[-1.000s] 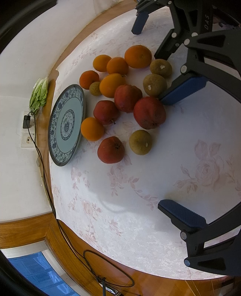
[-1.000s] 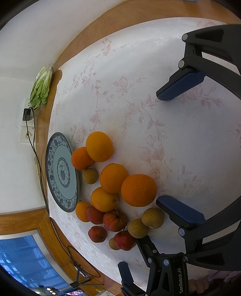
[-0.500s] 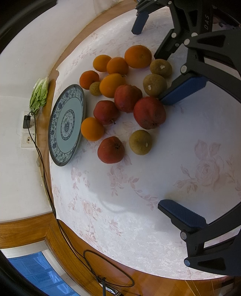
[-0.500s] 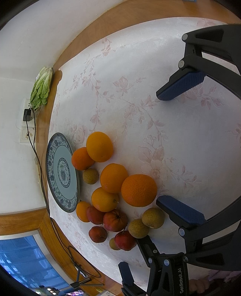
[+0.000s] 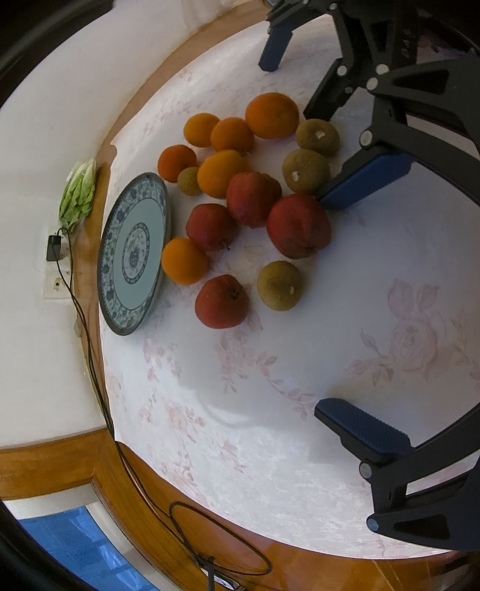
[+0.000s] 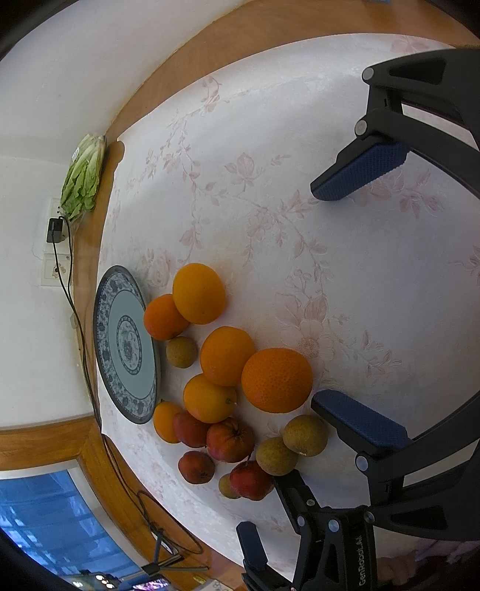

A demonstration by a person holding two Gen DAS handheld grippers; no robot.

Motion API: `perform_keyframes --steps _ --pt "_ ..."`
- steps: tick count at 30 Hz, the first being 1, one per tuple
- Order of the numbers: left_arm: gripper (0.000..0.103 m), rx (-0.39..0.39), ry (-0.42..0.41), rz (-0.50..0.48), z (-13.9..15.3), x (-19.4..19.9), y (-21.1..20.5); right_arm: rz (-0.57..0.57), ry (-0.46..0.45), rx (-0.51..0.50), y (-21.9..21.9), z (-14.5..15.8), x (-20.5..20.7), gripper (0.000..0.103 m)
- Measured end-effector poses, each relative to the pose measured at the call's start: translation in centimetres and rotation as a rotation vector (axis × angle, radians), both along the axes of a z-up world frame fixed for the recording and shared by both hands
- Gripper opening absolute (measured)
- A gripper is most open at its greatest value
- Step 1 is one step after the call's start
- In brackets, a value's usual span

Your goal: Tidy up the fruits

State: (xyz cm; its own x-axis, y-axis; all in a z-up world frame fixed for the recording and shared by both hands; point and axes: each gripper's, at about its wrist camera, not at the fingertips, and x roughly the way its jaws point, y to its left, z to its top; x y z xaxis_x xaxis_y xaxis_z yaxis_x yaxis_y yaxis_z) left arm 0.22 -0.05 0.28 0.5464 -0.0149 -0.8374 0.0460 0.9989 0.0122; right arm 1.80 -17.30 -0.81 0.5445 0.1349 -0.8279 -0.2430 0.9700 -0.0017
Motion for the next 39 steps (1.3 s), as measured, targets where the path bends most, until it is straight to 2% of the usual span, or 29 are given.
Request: perform_keyframes --steps 3,7,11,14,17,19,21,24,27,39 --pt "0.103 -0.009 0.003 -0.015 0.1 -0.2 0.1 0.004 0.009 0.002 0.0 0.1 0.1 0.103" --pt "0.102 -0.071 0.000 -0.022 0.7 -0.3 0.6 0.001 0.021 0.008 -0.3 0.3 0.3 0.099" --pt "0.099 -0.070 -0.031 -0.040 1.4 -0.7 0.3 0.026 0.028 0.075 -0.6 0.8 0.1 0.092" --pt "0.092 -0.075 -0.045 -0.052 1.8 -1.0 0.1 0.063 0.002 0.087 -0.1 1.3 -0.3 0.087" --pt "0.081 -0.094 -0.054 -0.043 2.1 -1.1 0.2 0.090 -0.013 0.108 0.2 1.7 -0.6 0.077" --pt "0.072 -0.110 -0.053 -0.039 2.3 -1.1 0.3 0.103 -0.011 0.132 0.2 1.7 -0.6 0.071" --pt "0.066 -0.130 -0.048 -0.038 2.4 -1.2 0.4 0.110 -0.003 0.148 0.2 1.7 -0.4 0.060" --pt "0.053 -0.177 -0.028 -0.050 2.4 -1.1 0.3 0.127 0.017 0.183 0.1 1.6 -0.1 0.051" --pt "0.047 -0.195 -0.014 -0.070 2.2 -1.0 -0.2 0.154 0.019 0.195 0.5 1.6 -0.2 0.044" --pt "0.040 -0.197 -0.031 -0.090 2.2 -0.2 -0.9 0.168 0.037 0.238 0.8 1.4 0.5 0.041"
